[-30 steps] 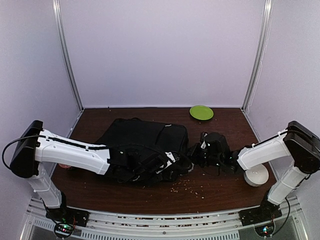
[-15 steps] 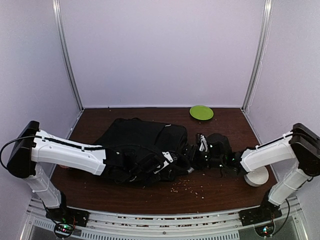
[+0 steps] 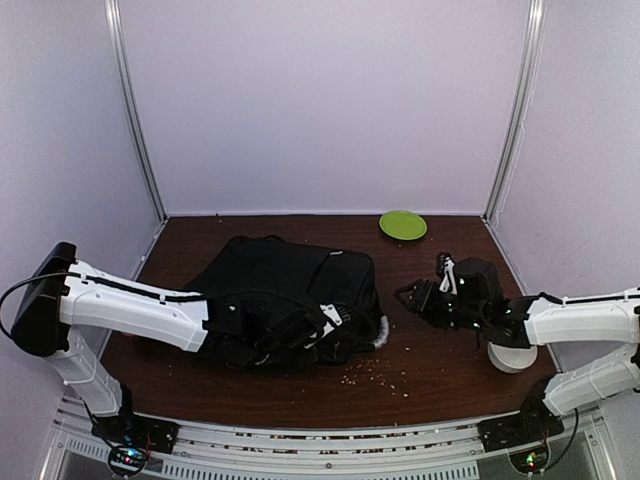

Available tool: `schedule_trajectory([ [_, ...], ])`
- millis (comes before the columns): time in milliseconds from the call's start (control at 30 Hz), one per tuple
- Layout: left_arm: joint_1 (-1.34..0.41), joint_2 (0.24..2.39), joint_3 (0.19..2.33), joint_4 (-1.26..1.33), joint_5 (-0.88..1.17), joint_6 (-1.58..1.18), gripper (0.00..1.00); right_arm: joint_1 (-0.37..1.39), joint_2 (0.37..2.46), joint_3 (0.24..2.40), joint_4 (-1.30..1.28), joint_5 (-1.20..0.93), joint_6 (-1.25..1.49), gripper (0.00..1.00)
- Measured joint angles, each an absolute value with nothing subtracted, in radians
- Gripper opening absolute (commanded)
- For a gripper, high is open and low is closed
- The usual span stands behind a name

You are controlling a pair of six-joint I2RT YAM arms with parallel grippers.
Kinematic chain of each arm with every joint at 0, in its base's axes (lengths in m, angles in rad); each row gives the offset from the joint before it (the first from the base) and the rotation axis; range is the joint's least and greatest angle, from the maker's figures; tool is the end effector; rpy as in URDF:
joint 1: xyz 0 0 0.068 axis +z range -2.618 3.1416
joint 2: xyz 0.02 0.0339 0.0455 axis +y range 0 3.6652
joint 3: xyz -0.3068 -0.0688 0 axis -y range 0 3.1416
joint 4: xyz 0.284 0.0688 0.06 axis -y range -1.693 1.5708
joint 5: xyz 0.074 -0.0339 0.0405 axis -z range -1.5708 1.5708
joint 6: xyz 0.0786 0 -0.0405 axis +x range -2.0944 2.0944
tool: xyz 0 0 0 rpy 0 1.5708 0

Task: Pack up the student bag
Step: Adjust the student bag at the center of the board.

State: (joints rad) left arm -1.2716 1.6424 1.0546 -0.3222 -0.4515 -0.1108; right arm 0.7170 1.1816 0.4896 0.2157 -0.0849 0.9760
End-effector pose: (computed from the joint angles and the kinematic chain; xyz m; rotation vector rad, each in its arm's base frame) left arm 0.1508 -0.3725 0.1977 1.1366 2.0717 -0.0982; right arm 0.2187 0.1995 0.1925 0.2323 2.2341 1.0879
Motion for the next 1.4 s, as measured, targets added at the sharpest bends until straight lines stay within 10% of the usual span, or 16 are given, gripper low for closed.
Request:
schedule_trajectory([
  [433, -1.272, 1.633, 1.049, -0.323, -0.451, -0.128, 0.00, 0.684, 1.503, 0.506, 0.649, -0.278, 1.139, 0.51],
  [967, -1.272, 1.633, 1.047, -0.322, -0.454, -0.130, 0.00, 0.716, 1.572, 0.453, 0.832, -0.343, 1.267, 0.02],
  [1400, -1.274, 1.615, 1.041, -0.326, -0.464, -0.141, 0.00, 0.718, 1.594, 0.325, 0.828, -0.287, 1.285, 0.20],
])
